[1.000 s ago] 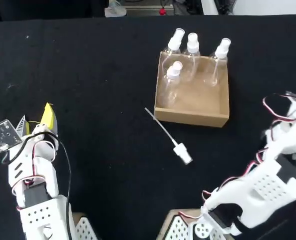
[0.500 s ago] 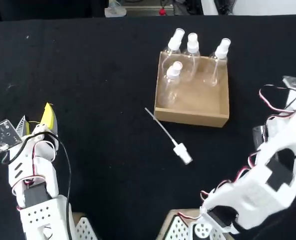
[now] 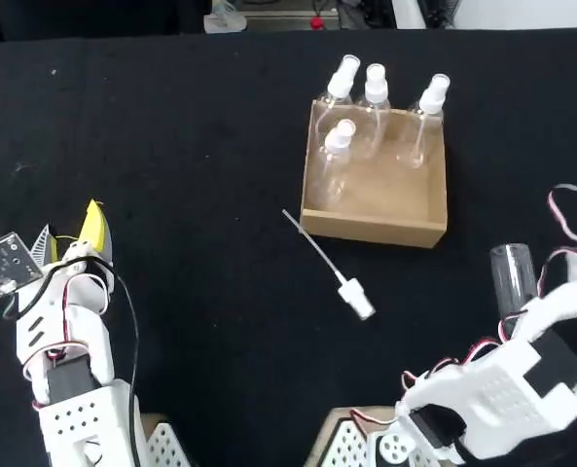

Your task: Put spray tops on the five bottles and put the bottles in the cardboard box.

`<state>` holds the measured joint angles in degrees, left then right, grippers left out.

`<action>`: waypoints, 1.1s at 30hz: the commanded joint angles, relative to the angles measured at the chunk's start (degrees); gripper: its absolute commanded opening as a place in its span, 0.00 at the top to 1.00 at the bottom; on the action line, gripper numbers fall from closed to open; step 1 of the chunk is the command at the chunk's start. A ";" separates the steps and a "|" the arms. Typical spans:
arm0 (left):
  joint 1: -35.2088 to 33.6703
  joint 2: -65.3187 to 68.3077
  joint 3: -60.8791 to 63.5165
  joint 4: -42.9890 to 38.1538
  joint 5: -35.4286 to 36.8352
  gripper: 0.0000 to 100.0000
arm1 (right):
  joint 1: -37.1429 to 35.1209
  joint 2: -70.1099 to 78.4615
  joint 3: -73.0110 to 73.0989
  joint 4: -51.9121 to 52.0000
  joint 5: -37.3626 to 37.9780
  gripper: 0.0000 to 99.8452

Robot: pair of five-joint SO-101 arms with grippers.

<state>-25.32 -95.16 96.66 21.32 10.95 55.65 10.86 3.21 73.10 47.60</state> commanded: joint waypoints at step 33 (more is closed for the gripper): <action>1.54 -0.35 1.19 -1.14 -0.09 0.75 | -5.36 -4.26 7.78 5.01 -12.22 0.81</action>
<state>-24.35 -95.16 96.66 21.32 10.95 51.78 10.86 15.69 75.56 36.09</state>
